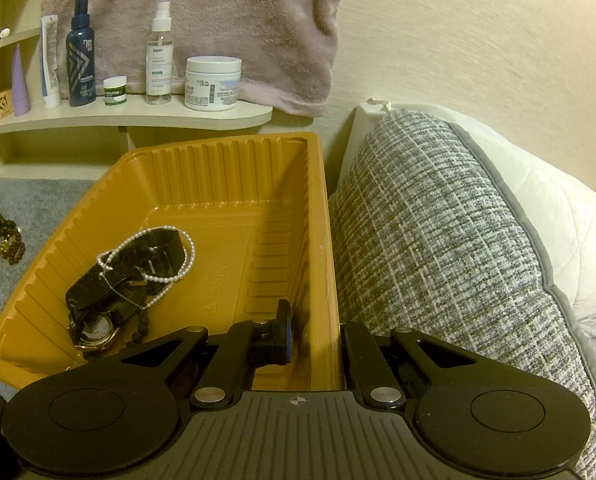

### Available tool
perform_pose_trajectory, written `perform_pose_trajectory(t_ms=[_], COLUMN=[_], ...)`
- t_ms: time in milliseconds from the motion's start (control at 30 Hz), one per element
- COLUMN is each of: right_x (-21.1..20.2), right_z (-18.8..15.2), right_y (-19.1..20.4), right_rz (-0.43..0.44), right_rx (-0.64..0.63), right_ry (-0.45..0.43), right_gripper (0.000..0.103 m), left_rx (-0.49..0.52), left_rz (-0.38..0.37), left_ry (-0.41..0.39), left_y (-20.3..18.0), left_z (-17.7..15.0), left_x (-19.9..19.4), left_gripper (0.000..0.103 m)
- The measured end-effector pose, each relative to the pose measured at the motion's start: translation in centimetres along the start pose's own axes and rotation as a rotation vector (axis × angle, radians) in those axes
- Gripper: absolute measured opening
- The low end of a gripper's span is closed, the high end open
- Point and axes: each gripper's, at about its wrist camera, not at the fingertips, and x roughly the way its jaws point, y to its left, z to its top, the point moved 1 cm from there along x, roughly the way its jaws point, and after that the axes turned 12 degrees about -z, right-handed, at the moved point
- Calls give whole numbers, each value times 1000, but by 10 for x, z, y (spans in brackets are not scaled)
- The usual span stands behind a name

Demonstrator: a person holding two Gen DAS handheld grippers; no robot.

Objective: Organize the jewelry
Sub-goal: 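Grasp a brown wooden bead necklace with the left tool and lift it, then carry the bead necklace over the tray and lower it in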

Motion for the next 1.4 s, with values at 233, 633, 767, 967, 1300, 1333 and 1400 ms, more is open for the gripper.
perform_pose_trajectory(t_ms=[233,633,767,967,1300,1333,1400], right_x=[0,-1,-1,-2,-3,-3,-4], right_z=[0,0,0,2,3,3,3], right_y=[0,1,1,1,1,1,1], right_rz=[0,0,0,0,1,1,1], right_rx=[0,0,0,0,-2,-3,-4], right_ry=[1,1,1,-1,-6,-8,-10], right_gripper=[6,6,7,6,6,6,6], left_rx=[-84,-185,-210,-235,-212,-210,-203], left_rz=[-10,-13,-24,-51,-93,-101,-109], left_ry=[-63,-225,-281,-362,-437,-445,-460], left_y=[7,41,52,68,66,65,63], left_z=[-5,24,39,60,90,93,99], left_x=[-31,-94,-112,-135,-156,-157,-161], left_gripper=[6,6,6,6,6,6,6])
